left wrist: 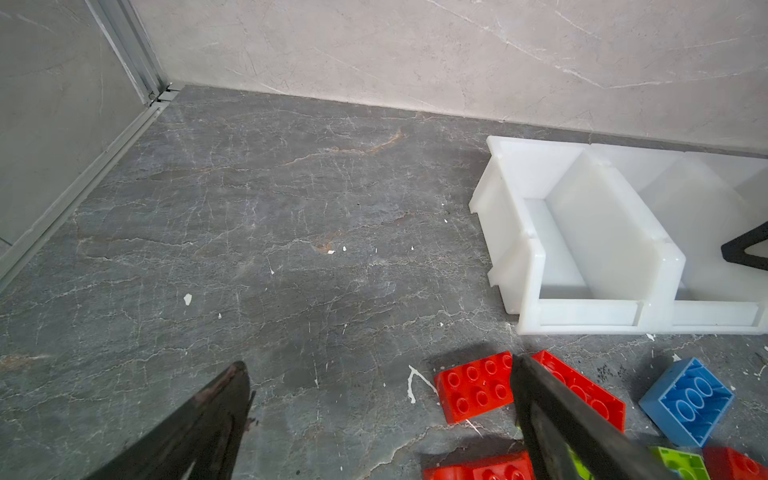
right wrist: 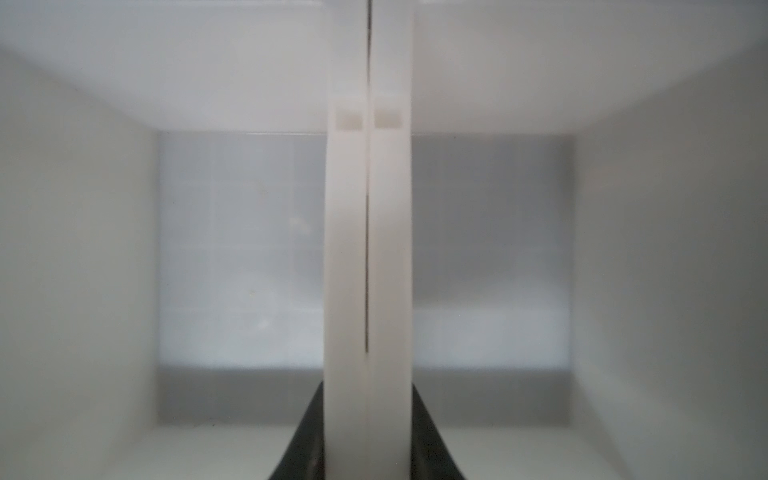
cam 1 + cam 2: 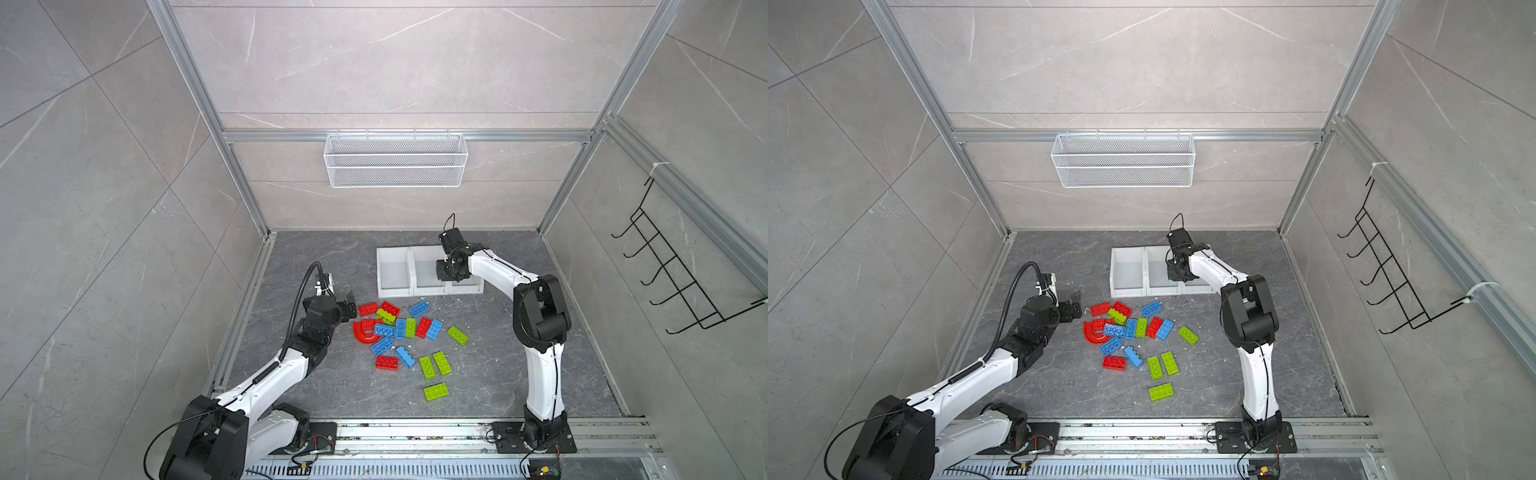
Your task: Sort the legos into containers by color
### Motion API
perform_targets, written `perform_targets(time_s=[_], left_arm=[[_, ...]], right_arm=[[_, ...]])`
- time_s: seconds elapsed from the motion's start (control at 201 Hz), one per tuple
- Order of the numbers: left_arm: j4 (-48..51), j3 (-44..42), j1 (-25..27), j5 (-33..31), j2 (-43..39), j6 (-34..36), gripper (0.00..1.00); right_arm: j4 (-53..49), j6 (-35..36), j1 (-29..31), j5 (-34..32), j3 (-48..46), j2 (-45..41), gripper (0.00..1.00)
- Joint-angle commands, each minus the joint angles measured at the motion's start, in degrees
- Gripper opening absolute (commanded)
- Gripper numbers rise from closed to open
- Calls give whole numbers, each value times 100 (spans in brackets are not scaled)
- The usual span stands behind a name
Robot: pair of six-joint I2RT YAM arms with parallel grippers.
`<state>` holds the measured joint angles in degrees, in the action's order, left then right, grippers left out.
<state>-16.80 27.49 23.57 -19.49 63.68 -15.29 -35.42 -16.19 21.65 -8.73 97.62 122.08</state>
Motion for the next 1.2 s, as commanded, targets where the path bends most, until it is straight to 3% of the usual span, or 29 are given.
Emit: perform_targets(time_s=[0.0,0.129,0.239,0.453,0.717,0.836,0.921,1.05,1.2], left_arm=[[-258,-10,-20,-78,-119,-106,100],[-268,5,-19,-8,-75,-106,100],[-254,13,-23,10,-100,-108,100],[-337,-41,-22,290,-183,-103,100],[-405,-57,-20,404,-187,-76,100],[-429,-82,-20,384,-237,-72,100],[-442,-94,-22,350,-225,-71,100],[-429,-100,-21,338,-237,-55,100],[-463,-138,-24,175,-217,-98,100]], right_arm=[[-190,-244,-7,-468,326,130,34],[-120,-323,-12,-322,180,9,59],[205,-385,-12,-99,-169,-436,68],[1089,-258,-12,546,-1547,-2325,73],[787,-171,-15,1372,-3486,-4085,75],[362,-60,-17,1585,-3842,-4198,75],[169,48,-14,1375,-3910,-4126,76],[-159,211,-5,1122,-3807,-3798,77],[-208,311,122,1271,-3690,-3340,79]])
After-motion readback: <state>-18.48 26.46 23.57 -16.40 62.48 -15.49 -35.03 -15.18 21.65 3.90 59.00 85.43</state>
